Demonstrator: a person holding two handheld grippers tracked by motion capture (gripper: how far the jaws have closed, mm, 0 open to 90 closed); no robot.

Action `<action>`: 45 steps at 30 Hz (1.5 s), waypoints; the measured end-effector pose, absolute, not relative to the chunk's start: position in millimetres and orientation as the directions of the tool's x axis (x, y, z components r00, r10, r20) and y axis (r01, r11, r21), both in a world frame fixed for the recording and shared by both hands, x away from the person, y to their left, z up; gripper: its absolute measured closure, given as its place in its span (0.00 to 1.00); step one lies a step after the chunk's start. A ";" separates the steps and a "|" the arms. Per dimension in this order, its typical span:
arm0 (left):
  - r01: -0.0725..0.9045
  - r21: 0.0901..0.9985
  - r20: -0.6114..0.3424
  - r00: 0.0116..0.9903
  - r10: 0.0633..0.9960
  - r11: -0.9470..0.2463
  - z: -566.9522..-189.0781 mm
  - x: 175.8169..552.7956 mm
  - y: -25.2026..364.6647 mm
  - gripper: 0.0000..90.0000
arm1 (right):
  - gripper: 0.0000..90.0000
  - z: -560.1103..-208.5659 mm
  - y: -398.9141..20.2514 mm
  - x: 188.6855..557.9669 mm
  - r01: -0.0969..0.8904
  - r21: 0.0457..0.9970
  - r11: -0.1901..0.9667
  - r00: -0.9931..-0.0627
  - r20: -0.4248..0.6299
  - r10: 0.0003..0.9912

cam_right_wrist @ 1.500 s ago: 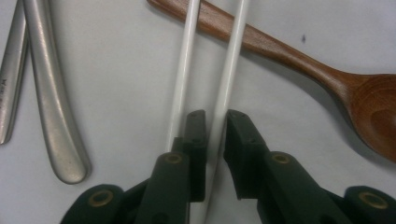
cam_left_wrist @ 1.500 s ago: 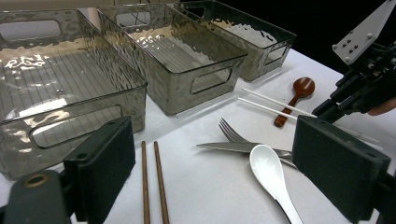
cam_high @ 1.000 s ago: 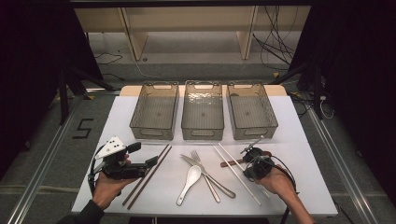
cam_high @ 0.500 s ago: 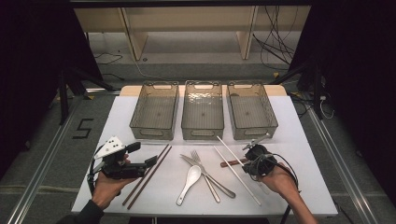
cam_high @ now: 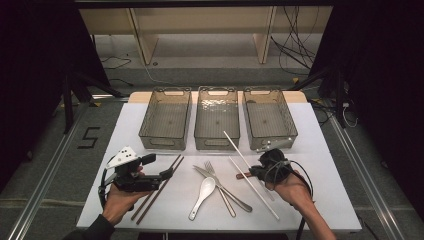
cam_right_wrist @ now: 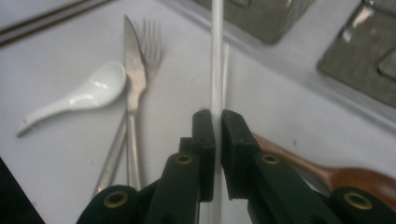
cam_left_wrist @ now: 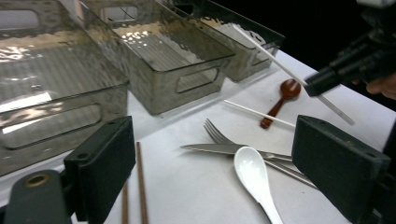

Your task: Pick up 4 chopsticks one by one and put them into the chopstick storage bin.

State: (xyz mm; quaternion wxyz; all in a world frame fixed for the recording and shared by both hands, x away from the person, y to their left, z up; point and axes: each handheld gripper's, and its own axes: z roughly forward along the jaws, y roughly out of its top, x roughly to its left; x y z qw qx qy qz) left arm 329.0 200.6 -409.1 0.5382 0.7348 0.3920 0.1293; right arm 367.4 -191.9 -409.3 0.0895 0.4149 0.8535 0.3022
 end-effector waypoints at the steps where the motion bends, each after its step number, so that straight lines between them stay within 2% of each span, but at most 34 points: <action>1: 0.434 0.892 -0.225 0.665 0.712 -0.123 -408.9 328.9 198.4 0.14 | 0.95 -406.5 -189.5 368.1 0.648 0.603 0.466 -0.641 0.101 0.761; 11: 0.505 0.855 -0.319 0.691 0.649 -0.117 -412.4 332.4 166.9 0.15 | 0.95 -381.2 -149.1 374.0 0.584 0.703 0.406 -0.678 0.147 0.720; 17: 0.542 0.834 -0.379 0.699 0.607 -0.103 -414.1 338.9 144.0 0.17 | 0.95 -374.0 -130.0 377.3 0.566 0.736 0.371 -0.690 0.177 0.701; 27: 0.582 0.806 -0.423 0.694 0.582 -0.108 -419.5 347.5 116.9 0.21 | 0.95 -368.8 -110.8 374.0 0.545 0.770 0.332 -0.705 0.205 0.679; 36: 0.585 0.805 -0.443 0.706 0.552 -0.103 -418.2 354.9 99.6 0.32 | 0.95 -371.0 -104.5 372.7 0.538 0.782 0.314 -0.708 0.217 0.672; 45: 0.603 0.791 -0.466 0.705 0.535 -0.104 -420.3 360.0 87.9 0.49 | 0.95 -372.0 -101.9 370.3 0.535 0.789 0.303 -0.710 0.225 0.667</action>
